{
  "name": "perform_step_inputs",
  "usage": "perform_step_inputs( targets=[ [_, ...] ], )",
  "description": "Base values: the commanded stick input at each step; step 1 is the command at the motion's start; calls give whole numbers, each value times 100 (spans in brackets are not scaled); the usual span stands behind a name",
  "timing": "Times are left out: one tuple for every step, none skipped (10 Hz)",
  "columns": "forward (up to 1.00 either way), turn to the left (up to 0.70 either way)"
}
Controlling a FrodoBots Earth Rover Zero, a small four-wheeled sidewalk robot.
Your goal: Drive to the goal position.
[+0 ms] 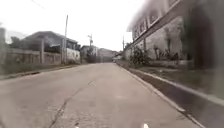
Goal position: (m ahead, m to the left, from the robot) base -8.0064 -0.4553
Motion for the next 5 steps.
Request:
perform_step_inputs(
  targets=[
    [85,-9],
    [85,-34],
    [85,-34],
    [85,-34],
    [85,-10]
  ],
)
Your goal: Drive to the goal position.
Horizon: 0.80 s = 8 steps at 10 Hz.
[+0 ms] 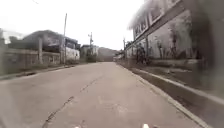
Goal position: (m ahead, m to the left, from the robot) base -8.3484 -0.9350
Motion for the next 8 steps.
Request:
perform_step_inputs(
  targets=[
    [85,9],
    [85,3],
    [85,5],
    [85,2],
    [85,0],
    [85,0],
    [85,0],
    [85,1]
  ],
)
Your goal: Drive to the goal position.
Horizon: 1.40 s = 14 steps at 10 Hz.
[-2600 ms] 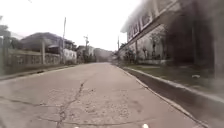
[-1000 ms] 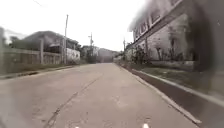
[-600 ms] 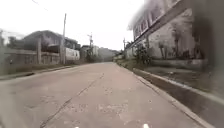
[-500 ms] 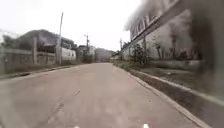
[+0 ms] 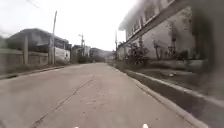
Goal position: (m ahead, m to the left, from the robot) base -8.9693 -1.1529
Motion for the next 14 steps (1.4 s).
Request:
perform_step_inputs(
  targets=[
    [85,3],
    [85,6],
    [85,12],
    [85,25],
    [85,16],
    [85,10],
    [85,0],
    [85,5],
    [85,9],
    [85,1],
    [85,4],
    [85,-5],
    [85,-21],
    [85,-13]
  ],
)
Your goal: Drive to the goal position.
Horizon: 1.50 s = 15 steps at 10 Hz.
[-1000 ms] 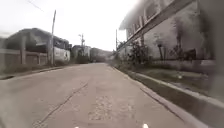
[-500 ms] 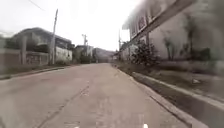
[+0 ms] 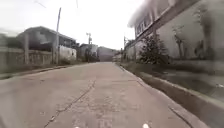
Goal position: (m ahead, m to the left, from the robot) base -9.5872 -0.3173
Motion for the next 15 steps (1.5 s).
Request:
perform_step_inputs(
  targets=[
    [85,13],
    [85,9],
    [85,11],
    [85,11],
    [85,11],
    [85,8],
    [85,5],
    [85,5],
    [85,6],
    [85,6],
    [85,6],
    [85,8],
    [85,-9],
    [85,-31],
    [85,0]
  ],
)
